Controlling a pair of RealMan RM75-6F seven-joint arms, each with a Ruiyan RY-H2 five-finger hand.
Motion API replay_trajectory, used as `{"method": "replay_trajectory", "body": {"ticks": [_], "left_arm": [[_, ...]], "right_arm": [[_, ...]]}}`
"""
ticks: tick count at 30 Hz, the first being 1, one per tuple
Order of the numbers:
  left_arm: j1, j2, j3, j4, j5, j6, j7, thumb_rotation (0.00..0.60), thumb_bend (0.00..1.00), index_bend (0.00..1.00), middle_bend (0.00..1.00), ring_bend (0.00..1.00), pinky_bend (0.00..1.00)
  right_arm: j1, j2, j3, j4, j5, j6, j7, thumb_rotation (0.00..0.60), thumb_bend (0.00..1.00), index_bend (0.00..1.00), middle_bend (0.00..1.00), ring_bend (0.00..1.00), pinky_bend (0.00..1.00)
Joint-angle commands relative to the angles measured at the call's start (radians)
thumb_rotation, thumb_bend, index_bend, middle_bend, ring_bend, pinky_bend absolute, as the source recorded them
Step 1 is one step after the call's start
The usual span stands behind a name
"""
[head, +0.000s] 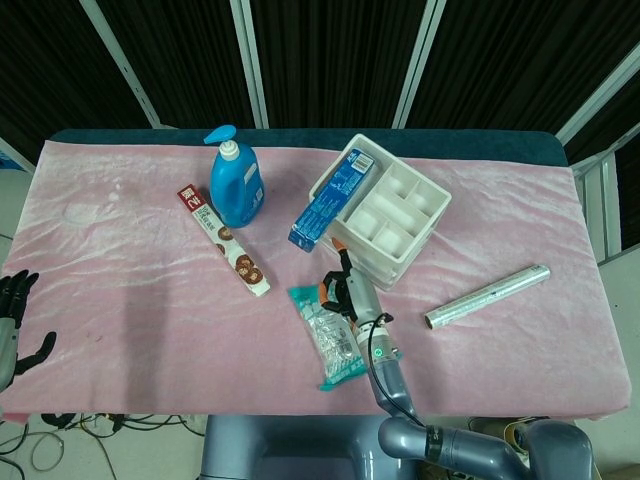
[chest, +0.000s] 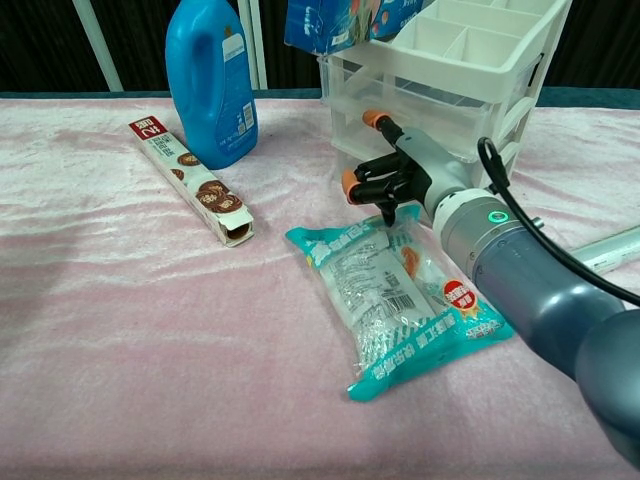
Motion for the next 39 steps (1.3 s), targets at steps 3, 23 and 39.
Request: {"method": "replay_trajectory", "body": {"ticks": [3, 23, 39], "left_arm": [[0.0, 0.0, 0.0, -0.001, -0.002, -0.001, 0.001, 0.6, 0.32, 0.08, 0.05, 0.04, 0.07], [-0.001, 0.001, -0.001, -0.001, -0.006, -0.003, 0.007, 0.6, 0.32, 0.08, 0.05, 0.04, 0.06], [-0.001, 0.001, -0.001, -0.001, -0.006, -0.003, 0.006, 0.6, 0.32, 0.08, 0.05, 0.04, 0.06]], "right_arm": [[-0.001, 0.0, -0.005, -0.011, -0.004, 0.0, -0.002, 0.6, 0.48, 0.0, 0.67, 0.85, 0.75], [-0.014, -0.004, -0.032, -0.062, -0.012, 0.011, -0.03, 0.6, 0.48, 0.0, 0.67, 0.85, 0.75], [-0.037, 0.004, -0.065, -0.116, -0.03, 0.023, -0.044, 0.6, 0.48, 0.0, 0.67, 0.85, 0.75]]}}
